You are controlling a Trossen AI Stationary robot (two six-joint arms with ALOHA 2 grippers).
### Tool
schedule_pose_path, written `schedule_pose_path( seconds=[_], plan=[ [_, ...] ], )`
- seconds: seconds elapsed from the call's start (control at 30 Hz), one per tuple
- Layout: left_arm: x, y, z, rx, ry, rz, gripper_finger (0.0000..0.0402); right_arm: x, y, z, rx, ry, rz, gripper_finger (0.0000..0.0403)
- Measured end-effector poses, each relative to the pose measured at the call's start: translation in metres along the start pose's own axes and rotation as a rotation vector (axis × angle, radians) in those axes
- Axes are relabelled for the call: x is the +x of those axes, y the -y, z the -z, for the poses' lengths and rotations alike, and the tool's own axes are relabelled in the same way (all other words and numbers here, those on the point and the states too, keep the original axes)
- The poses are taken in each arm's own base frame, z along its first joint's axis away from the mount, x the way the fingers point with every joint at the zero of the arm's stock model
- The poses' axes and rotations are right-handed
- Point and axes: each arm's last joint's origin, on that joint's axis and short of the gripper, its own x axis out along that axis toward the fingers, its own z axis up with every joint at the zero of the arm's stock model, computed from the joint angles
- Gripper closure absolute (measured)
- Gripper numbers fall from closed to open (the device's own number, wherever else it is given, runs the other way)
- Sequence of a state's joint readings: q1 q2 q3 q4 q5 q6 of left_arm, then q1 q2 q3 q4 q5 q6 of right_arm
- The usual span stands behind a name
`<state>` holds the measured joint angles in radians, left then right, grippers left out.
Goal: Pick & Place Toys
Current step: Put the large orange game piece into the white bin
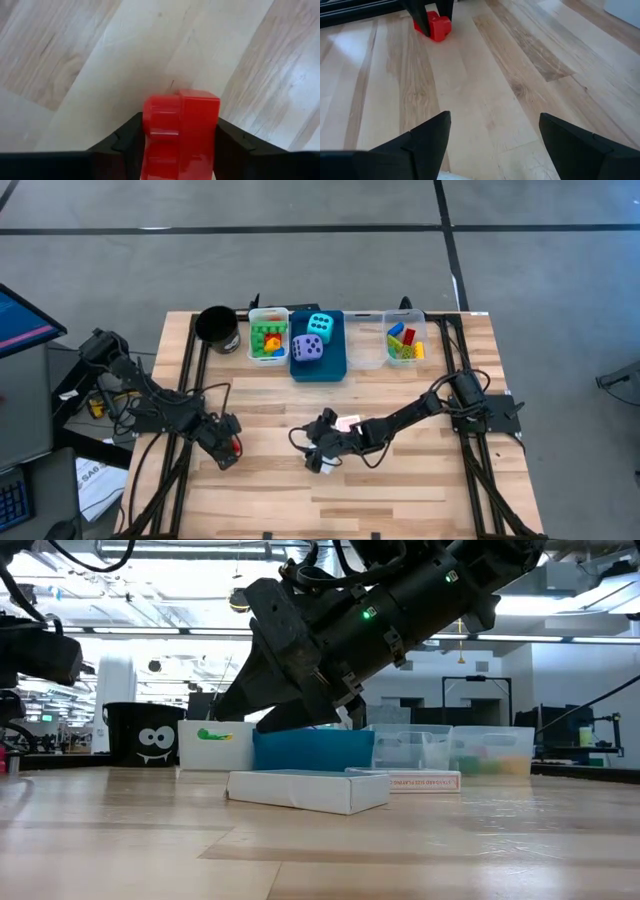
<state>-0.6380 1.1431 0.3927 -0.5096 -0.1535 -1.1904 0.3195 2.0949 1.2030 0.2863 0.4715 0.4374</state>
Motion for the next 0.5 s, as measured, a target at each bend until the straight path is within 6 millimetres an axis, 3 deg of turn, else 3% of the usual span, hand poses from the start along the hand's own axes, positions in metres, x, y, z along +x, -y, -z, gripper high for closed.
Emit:
schedule_pose_path(
  seconds=[0.13,0.5],
  plan=[
    [0.001,0.005,-0.003,-0.011,0.070,0.040,0.0240,0.002,0.004,-0.002,0.006,0.002,0.010,0.0104],
    [-0.009,0.024,-0.032,0.056,0.645,0.053,0.0240,0.009,0.019,-0.009,-0.049,0.010,0.043,0.0104]
  ],
)
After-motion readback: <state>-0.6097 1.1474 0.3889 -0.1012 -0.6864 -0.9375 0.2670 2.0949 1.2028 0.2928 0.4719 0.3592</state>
